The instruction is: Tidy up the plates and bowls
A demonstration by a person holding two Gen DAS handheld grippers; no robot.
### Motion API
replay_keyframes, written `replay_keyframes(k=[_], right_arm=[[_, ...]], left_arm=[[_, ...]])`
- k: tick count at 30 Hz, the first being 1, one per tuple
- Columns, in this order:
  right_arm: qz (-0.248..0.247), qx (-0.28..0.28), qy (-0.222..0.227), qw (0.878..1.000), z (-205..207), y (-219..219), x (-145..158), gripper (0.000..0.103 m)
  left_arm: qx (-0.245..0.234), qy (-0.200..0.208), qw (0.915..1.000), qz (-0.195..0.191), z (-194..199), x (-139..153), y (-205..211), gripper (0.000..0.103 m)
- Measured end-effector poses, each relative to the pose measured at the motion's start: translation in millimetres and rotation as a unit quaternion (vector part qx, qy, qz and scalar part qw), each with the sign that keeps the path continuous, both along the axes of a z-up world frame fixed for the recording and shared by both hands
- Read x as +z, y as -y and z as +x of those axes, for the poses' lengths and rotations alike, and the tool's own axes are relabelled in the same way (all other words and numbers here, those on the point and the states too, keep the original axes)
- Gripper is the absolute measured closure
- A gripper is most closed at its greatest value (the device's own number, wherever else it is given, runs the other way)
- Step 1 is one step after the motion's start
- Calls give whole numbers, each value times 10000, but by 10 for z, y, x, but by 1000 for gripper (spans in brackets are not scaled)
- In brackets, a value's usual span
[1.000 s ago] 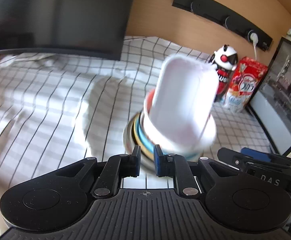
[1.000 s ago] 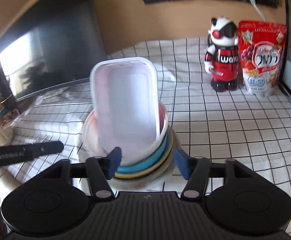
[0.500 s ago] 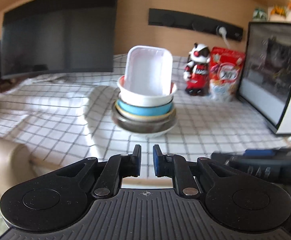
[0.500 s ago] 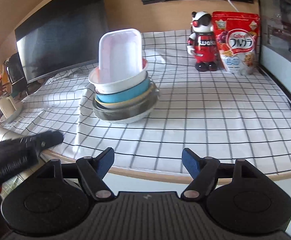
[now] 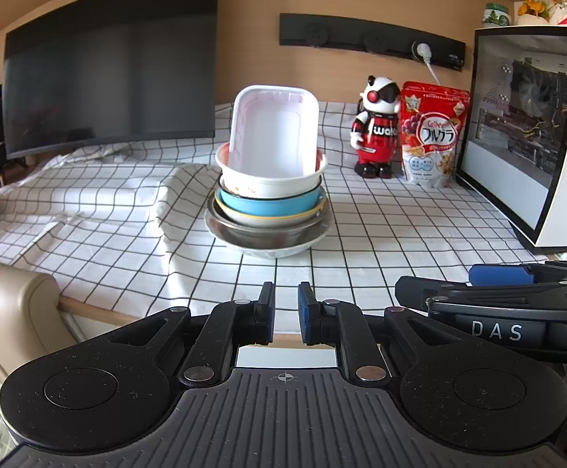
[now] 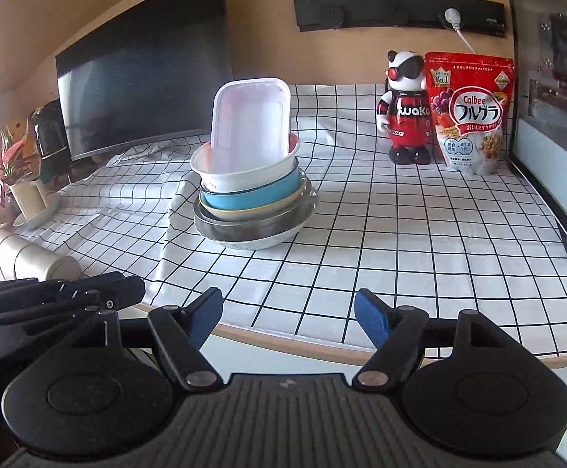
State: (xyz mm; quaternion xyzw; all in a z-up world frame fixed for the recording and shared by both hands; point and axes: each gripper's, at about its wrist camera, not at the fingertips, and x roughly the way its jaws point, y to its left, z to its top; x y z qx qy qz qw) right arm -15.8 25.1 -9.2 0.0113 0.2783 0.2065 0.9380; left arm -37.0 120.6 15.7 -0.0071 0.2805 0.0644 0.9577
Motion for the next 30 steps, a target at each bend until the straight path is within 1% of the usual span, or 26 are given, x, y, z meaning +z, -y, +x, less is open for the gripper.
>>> replay_keyframes(k=[14,30], right_arm=[[4,75,-49,10000,54,-6,-17,28],[-4,71,-103,9999,95,-24,-35,27]], left_arm=[[6,-141,9999,-33,63,-20,11,88],[13,-201,9998,-56,109,-37,1,88]])
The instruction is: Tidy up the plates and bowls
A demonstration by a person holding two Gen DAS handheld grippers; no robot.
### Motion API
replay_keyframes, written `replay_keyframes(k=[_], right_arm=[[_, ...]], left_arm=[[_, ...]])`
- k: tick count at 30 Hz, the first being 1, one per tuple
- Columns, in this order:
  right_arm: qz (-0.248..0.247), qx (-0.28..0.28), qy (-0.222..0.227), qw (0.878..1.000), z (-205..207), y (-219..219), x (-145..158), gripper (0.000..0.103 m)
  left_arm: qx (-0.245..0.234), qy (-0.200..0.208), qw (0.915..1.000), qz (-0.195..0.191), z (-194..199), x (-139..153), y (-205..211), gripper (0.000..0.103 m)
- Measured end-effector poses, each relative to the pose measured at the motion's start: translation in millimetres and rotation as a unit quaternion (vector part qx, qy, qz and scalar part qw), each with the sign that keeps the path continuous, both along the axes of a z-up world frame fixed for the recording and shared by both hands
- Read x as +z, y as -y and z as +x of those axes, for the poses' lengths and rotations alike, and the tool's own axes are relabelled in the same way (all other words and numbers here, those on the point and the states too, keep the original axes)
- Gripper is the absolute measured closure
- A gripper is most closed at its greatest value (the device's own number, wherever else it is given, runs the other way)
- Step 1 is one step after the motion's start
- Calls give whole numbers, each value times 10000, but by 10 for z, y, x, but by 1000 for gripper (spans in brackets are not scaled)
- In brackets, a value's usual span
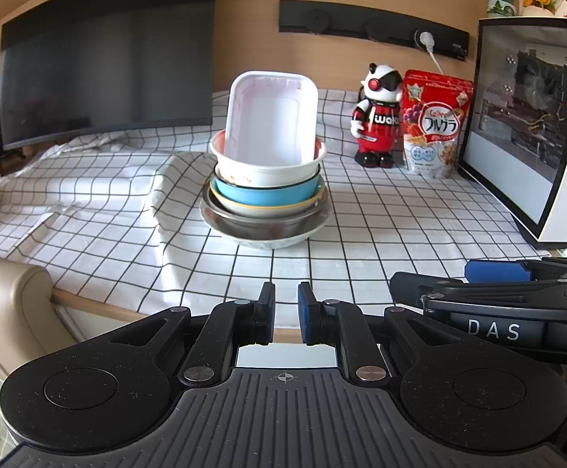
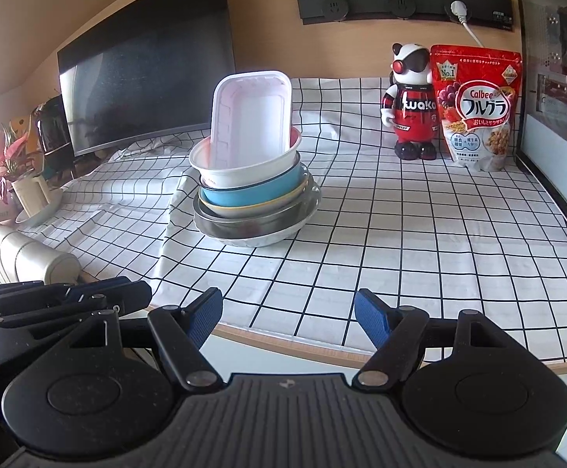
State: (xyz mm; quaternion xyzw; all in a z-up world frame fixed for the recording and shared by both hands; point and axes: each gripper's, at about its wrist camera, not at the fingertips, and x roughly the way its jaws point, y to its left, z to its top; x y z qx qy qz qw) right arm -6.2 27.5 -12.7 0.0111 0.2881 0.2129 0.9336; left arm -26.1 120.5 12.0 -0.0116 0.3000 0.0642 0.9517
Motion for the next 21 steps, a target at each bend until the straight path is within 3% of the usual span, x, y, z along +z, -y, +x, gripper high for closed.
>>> replay_keyframes(k=[21], right_arm=[[-34,12,-50,10000,2,-19,-3,27]], left_arm=[[35,-55,9999,-91,-1,-14,-14,88]])
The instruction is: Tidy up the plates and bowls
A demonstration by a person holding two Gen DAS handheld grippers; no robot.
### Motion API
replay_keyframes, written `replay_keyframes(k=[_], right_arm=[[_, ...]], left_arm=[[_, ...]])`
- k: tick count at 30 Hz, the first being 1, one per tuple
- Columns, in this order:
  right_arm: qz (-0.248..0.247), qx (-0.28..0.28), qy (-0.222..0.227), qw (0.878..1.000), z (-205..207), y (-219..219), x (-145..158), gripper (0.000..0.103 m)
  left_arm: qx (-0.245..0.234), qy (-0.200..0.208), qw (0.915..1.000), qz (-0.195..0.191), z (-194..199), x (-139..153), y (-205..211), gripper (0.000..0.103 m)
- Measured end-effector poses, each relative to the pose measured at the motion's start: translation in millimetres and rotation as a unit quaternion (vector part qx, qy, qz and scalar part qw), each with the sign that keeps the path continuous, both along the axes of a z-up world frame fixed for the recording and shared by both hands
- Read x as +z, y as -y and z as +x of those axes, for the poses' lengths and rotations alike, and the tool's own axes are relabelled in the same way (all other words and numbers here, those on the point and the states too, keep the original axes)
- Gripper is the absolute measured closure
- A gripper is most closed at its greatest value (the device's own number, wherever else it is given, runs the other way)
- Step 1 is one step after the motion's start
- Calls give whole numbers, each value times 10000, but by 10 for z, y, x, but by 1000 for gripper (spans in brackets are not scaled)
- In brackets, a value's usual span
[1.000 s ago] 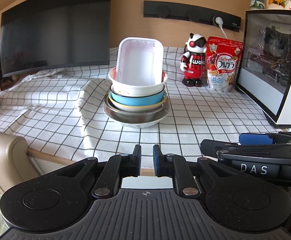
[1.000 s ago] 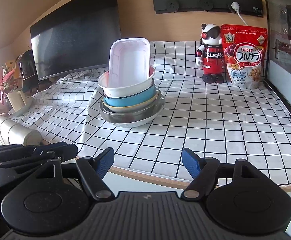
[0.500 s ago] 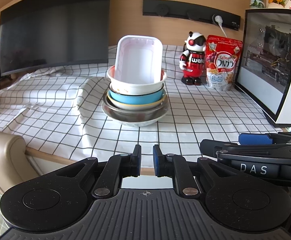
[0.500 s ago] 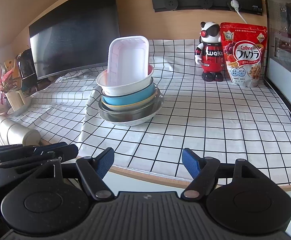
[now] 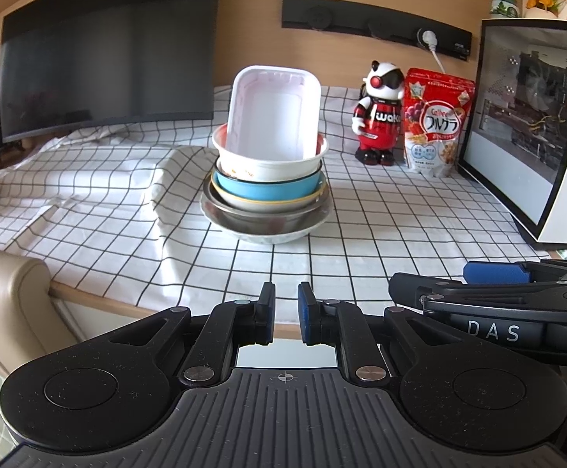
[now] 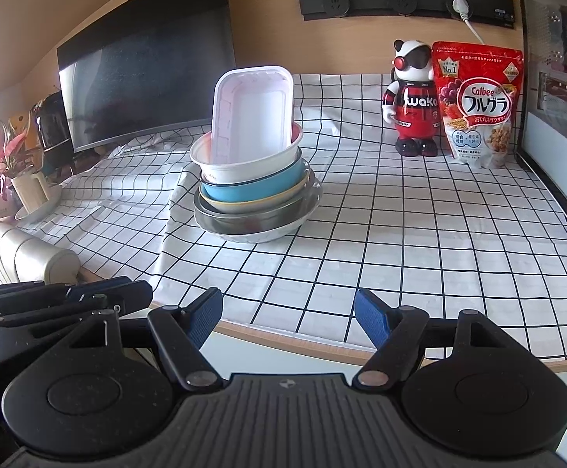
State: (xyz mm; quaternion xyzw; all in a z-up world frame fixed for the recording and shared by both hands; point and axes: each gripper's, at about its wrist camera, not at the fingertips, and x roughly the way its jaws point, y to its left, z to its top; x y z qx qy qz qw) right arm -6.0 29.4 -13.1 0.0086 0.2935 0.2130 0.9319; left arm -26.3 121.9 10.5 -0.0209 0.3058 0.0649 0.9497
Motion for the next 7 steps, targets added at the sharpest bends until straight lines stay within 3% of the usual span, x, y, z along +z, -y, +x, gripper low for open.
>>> replay_keyframes(k=[7], right_arm=[[-1,-11,-54,10000,61,-35,-14,27]], left_arm=[[113,-194,9994,-259,50,-35,-96,88]])
